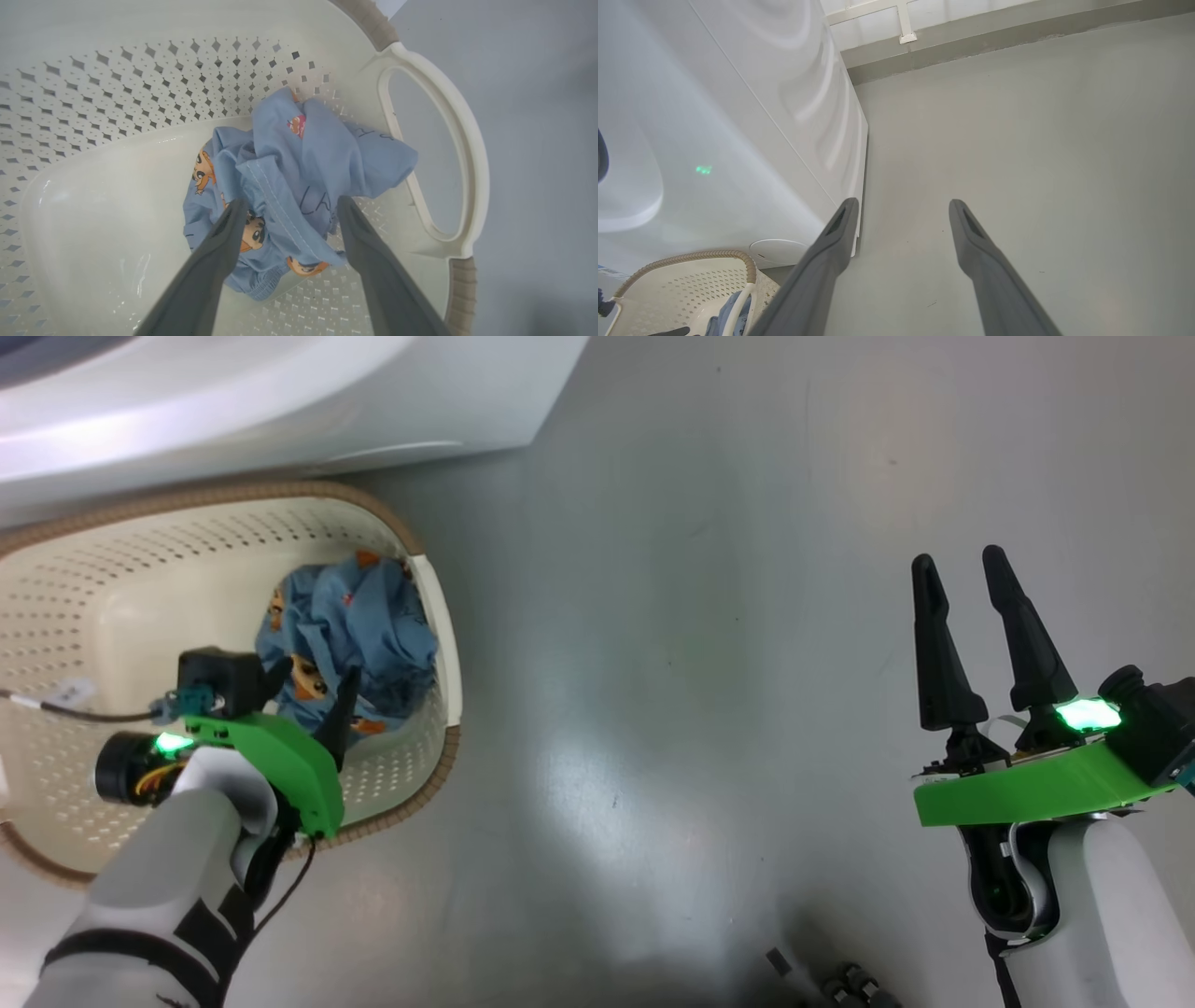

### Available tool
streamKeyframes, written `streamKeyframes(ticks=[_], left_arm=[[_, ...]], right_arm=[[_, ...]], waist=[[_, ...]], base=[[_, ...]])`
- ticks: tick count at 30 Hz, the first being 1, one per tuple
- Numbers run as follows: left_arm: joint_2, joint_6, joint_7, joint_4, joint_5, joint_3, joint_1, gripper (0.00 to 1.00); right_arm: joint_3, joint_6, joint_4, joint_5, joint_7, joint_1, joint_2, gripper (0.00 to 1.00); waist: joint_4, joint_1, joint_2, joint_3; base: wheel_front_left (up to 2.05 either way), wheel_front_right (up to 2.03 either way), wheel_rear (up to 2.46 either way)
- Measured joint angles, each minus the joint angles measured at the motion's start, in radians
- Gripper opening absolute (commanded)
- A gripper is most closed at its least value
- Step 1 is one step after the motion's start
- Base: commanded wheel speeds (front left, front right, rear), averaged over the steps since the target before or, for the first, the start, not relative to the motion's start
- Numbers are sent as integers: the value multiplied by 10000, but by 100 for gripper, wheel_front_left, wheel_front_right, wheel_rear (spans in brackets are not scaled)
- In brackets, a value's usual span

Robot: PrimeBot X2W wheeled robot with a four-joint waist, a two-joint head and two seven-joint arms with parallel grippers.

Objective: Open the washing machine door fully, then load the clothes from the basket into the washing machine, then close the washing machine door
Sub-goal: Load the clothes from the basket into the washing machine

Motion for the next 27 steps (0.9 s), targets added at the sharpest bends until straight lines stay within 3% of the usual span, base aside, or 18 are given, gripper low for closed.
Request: streamKeyframes(ticks=[19, 20, 21, 23, 24, 27], left_arm=[[610, 0, 0, 96, -2313, -2888, -1367, 100], [629, 0, 0, 117, -2393, -3010, -1406, 94], [654, 0, 2, 136, -2451, -3154, -1453, 49], [679, 0, 0, 161, -2612, -3371, -1528, 6], [677, 0, 0, 169, -2734, -3473, -1560, 0], [677, 0, 0, 169, -3045, -3722, -1641, 0]], right_arm=[[38, 0, -370, -77, 0, -259, 171, 100], [38, 0, -399, -79, 0, -259, 171, 100], [46, 0, -414, -79, 0, -259, 173, 100], [52, 0, -422, -90, 0, -259, 174, 100], [48, 0, -422, -94, 0, -259, 173, 100], [-13, 0, -437, -96, 0, -259, 174, 100]], waist=[[-387, 0, 0, 1042], [-406, 0, -1, 1062], [-427, 0, -1, 1073], [-459, -1, 0, 1066], [-467, 0, -1, 1054], [-461, 0, 0, 1010]], base=[[0, 0, 0], [0, 0, 0], [0, 0, 0], [0, 0, 0], [0, 0, 0], [0, 0, 0]])
